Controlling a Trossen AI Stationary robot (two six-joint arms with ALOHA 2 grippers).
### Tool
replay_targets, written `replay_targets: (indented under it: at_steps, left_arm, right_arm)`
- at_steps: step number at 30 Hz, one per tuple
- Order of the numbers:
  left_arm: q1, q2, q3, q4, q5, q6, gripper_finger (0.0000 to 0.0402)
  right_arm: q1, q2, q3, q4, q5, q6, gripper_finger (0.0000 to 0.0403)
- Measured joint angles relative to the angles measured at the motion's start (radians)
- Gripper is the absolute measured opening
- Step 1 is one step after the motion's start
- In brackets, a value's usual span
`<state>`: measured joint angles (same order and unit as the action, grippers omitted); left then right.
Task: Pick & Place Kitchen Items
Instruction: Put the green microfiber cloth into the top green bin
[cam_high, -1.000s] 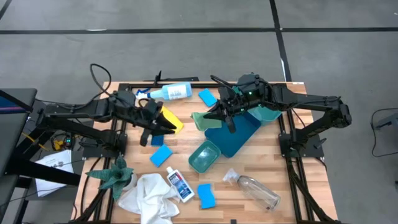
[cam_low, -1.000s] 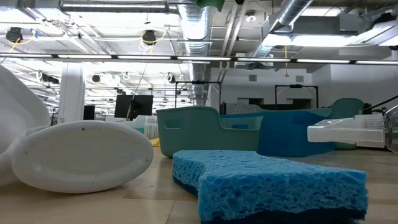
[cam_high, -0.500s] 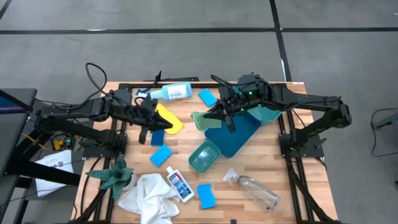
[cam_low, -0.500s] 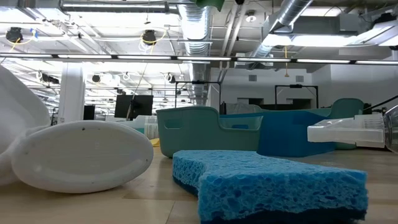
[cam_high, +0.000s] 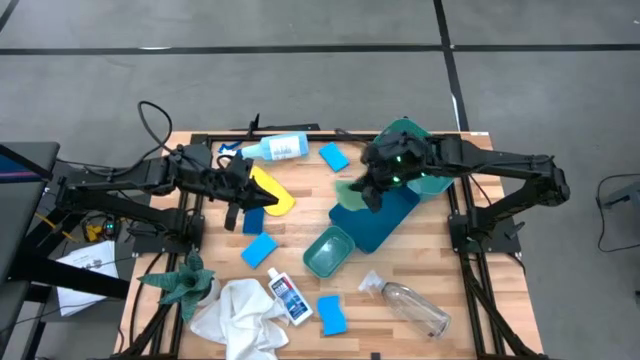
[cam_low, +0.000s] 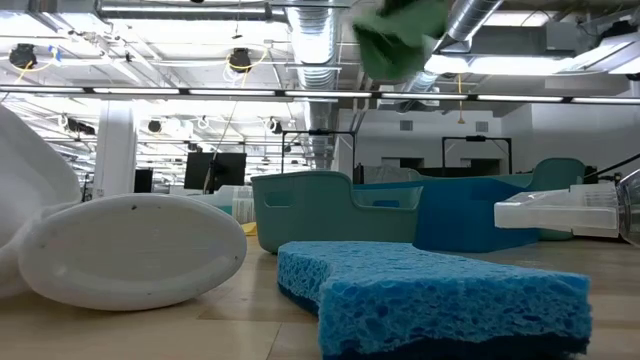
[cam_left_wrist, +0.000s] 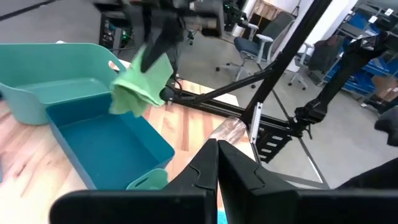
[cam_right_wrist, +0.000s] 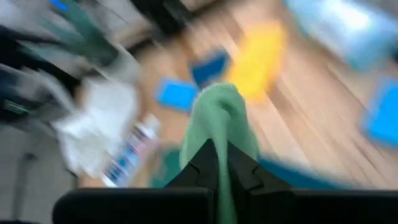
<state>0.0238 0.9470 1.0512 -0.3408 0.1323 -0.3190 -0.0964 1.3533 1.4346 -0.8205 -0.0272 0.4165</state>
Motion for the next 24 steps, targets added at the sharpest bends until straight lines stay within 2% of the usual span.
replay_targets:
  at_steps: [8, 18, 24]
  left_arm:
    - [0.0, 0.006, 0.0, -0.002, -0.075, 0.003, 0.0005]
    - [0.0, 0.026, 0.0, 0.008, -0.089, 0.001, 0.0005]
    - [0.0, 0.04, 0.0, 0.005, -0.109, -0.003, 0.0003]
  right_arm:
    - [-0.006, -0.101, 0.001, -0.253, 0.242, 0.135, 0.0]
    - [-0.122, -0.231, 0.002, -0.488, 0.412, 0.195, 0.0]
    - [-0.228, -0.247, 0.001, -0.574, 0.498, 0.21, 0.0]
